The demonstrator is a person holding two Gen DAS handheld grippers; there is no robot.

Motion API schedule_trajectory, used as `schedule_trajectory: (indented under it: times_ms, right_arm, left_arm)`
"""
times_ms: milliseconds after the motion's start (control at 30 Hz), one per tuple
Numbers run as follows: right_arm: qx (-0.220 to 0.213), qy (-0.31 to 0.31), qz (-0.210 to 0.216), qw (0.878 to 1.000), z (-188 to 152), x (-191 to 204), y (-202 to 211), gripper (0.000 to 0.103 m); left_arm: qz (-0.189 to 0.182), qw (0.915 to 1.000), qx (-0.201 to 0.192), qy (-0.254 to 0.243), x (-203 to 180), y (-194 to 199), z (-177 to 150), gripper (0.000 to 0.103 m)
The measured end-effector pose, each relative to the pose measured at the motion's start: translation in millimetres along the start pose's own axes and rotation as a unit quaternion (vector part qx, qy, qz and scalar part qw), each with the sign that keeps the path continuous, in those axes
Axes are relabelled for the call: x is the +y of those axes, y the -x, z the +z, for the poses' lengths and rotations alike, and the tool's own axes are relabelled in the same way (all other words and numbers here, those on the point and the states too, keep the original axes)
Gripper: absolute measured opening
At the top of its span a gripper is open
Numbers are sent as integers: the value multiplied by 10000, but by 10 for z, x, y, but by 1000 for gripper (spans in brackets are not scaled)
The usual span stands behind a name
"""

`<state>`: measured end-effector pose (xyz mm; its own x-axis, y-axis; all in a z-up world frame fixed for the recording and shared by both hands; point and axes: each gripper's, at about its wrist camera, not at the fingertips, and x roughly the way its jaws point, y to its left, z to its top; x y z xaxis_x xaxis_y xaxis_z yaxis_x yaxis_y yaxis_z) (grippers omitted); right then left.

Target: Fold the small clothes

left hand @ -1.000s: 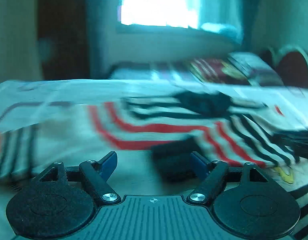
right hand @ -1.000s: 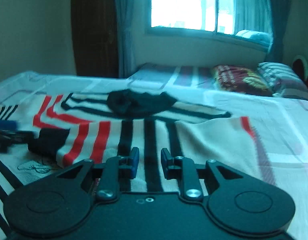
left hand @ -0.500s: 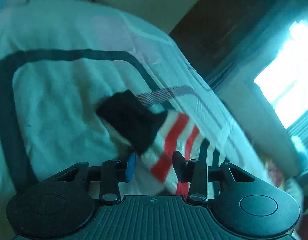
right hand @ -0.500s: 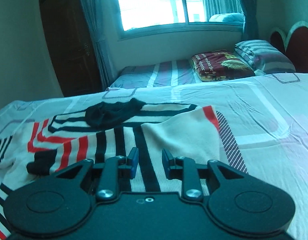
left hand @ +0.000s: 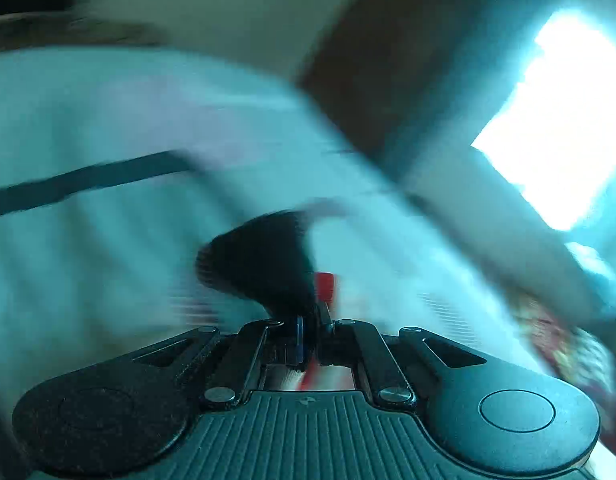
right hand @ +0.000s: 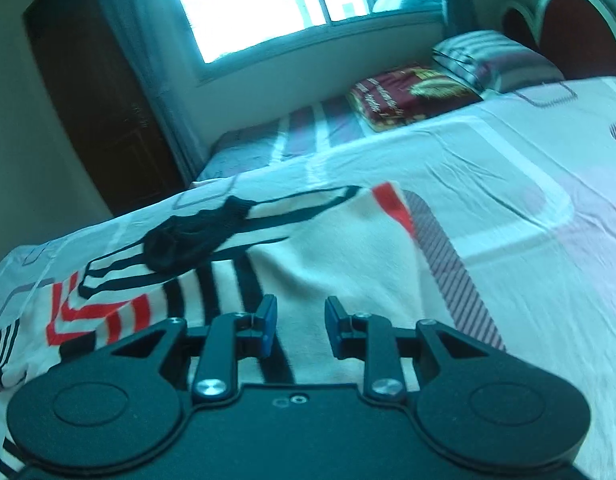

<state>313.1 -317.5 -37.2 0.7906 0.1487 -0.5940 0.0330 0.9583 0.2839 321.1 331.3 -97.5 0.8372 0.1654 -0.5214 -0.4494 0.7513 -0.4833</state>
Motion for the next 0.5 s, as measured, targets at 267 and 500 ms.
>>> schedule_trajectory:
  times_ms: [267, 500]
  right_arm:
    - [-34, -142, -9, 9999, -75, -69, 79, 27]
    - [-127, -315, 22, 9994, -53, -206, 260, 27]
  left_arm:
    - [-1353, 9683, 539, -2030, -2078, -34, -830, 5]
    - [-1764, 9201, 1067, -3331, -3383, -99, -1946, 5]
